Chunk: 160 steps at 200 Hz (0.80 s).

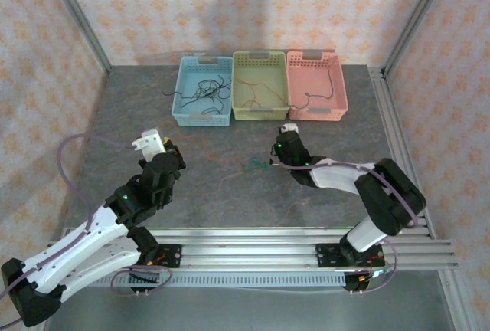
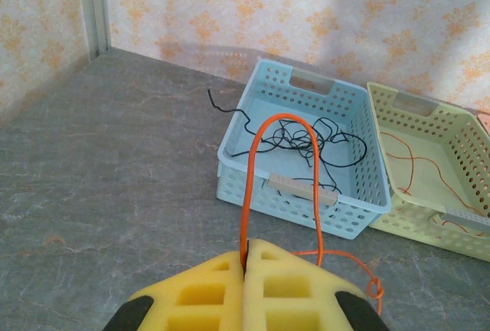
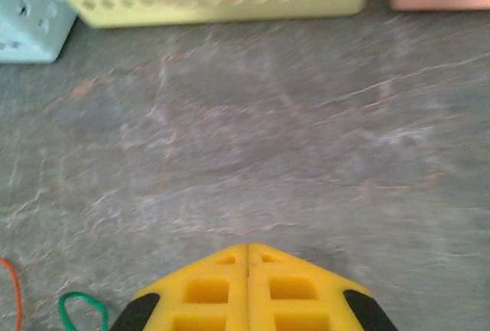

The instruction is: Untangle the cables

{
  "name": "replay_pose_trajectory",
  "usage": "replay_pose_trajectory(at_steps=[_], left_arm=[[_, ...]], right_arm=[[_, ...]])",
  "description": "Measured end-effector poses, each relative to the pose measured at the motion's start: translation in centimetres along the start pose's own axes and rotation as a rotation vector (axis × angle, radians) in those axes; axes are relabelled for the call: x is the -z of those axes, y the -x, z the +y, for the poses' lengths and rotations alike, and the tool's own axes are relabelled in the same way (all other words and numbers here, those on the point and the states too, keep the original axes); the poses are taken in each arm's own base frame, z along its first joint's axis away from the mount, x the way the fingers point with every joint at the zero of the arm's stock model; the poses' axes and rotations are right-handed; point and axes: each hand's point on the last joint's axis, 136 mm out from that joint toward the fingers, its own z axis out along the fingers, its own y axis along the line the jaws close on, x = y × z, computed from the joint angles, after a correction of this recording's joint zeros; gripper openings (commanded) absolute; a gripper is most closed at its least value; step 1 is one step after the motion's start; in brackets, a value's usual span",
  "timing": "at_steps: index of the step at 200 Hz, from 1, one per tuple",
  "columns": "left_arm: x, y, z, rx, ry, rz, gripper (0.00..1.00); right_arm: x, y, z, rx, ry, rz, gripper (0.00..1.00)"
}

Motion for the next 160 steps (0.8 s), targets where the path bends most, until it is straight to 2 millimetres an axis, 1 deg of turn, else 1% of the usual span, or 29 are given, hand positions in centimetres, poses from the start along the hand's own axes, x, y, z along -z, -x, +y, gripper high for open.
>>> replay_pose_trajectory(at_steps=[18, 36, 39, 49, 59, 68, 79, 91, 107, 127, 145, 160], left_arm=[[0.0, 0.0, 0.0, 0.000, 0.000, 0.000, 0.00], [0.0, 0.0, 0.0, 0.001, -0.001, -0.001, 0.00], [0.0, 0.0, 0.0, 0.001, 0.000, -0.001, 0.00], [0.0, 0.0, 0.0, 0.001, 0.000, -0.001, 0.00], [0.0, 0.0, 0.0, 0.001, 0.000, -0.001, 0.00], [0.0, 0.0, 0.0, 0.000, 0.000, 0.000, 0.00], [0.0, 0.0, 0.0, 0.000, 0.000, 0.000, 0.00], [0.0, 0.0, 0.0, 0.000, 0.000, 0.000, 0.00], [0.0, 0.0, 0.0, 0.000, 0.000, 0.000, 0.00], [0.0, 0.0, 0.0, 0.000, 0.000, 0.000, 0.00], [0.0, 0.0, 0.0, 0.000, 0.000, 0.000, 0.00], [0.0, 0.0, 0.0, 0.000, 0.000, 0.000, 0.00]], right_arm=[[0.8, 1.0, -1.4, -0.026, -0.041, -0.045, 0.00], [1.1, 1.3, -2.3, -0.050, -0.061, -0.067, 0.01], [1.1, 1.3, -2.3, -0.052, -0.061, -0.068, 0.05], [1.0, 1.3, -2.2, -0.062, -0.043, -0.068, 0.25], [0.8, 1.2, -1.5, -0.074, 0.004, -0.059, 0.41], [0.5, 1.2, -0.5, -0.077, 0.052, -0.053, 0.49], [-0.2, 0.5, 0.7, -0.078, 0.107, -0.021, 0.53], [-0.9, -0.5, 1.9, -0.062, 0.152, 0.022, 0.55], [-1.5, -1.8, 3.6, -0.030, 0.199, 0.075, 0.55], [-1.9, -2.5, 5.2, 0.011, 0.227, 0.119, 0.53], [-2.2, -2.5, 5.8, 0.030, 0.233, 0.135, 0.49], [-2.4, -2.7, 5.8, 0.042, 0.227, 0.157, 0.42]])
